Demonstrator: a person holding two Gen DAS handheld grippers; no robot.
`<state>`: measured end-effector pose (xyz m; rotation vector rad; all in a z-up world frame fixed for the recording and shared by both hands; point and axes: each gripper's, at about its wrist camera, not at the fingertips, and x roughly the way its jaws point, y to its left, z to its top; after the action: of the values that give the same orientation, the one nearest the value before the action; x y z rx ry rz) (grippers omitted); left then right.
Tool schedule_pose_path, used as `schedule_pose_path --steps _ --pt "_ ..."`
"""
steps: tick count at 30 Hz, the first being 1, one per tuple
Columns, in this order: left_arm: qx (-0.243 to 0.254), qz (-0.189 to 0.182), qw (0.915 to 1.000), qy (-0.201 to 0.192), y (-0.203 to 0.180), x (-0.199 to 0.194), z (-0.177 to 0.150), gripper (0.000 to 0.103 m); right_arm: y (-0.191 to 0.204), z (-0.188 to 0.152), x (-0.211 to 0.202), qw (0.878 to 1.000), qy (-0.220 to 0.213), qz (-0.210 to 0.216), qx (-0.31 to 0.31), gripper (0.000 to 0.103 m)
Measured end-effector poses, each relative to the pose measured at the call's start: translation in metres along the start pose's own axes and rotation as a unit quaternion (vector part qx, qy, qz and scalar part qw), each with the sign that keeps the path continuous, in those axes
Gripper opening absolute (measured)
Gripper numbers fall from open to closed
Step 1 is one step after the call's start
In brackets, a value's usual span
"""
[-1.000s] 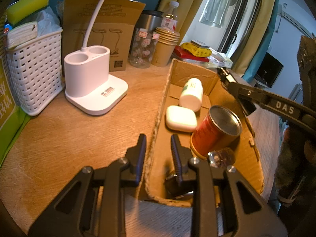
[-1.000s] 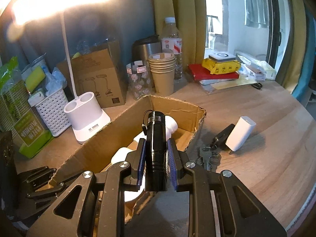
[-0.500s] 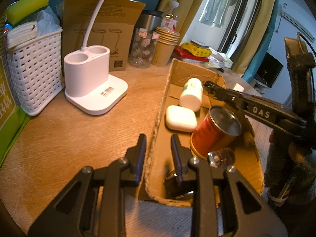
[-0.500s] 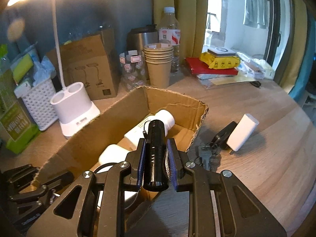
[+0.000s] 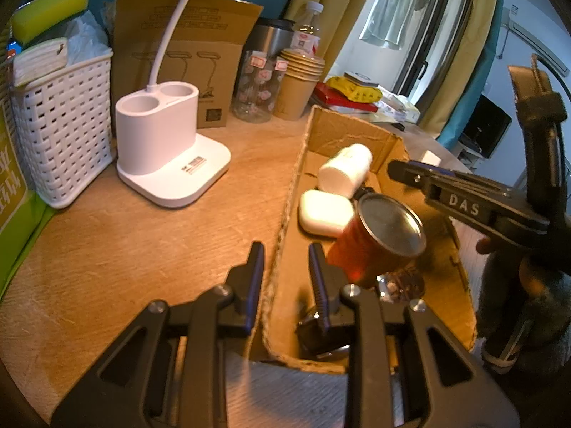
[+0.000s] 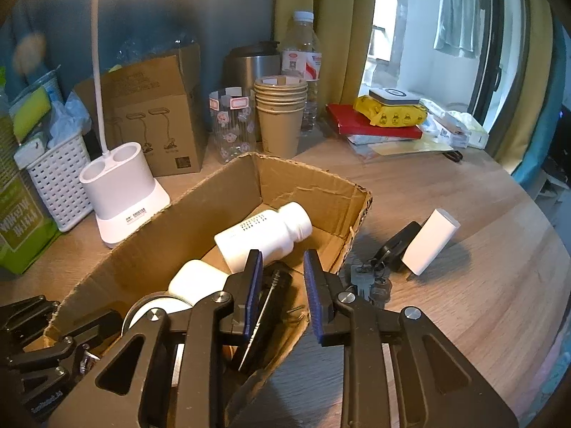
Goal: Organize rigid objects
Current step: 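Move the right tool back to the white charger block and grasp it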
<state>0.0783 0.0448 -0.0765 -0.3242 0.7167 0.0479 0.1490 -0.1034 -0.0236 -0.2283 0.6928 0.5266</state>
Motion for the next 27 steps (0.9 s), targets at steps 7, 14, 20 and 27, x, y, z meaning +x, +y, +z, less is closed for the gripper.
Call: schedule_pose_path --steps 7,14,20,27 --pt "0.0 0.0 1.0 0.0 0.001 0.0 0.0 0.027 -0.003 0.0 -0.011 1.0 -0.011 0.008 0.007 0.031" --pt "0.0 0.0 1.0 0.0 0.001 0.0 0.0 0.027 -0.015 0.0 -0.024 0.999 -0.022 0.004 0.023 0.033" --pt "0.0 0.0 1.0 0.0 0.001 0.0 0.0 0.027 -0.031 0.001 -0.033 0.999 -0.034 -0.004 0.037 0.045" --pt "0.0 0.0 1.0 0.0 0.001 0.0 0.0 0.027 -0.055 -0.001 -0.03 0.998 -0.036 -0.019 0.056 0.048"
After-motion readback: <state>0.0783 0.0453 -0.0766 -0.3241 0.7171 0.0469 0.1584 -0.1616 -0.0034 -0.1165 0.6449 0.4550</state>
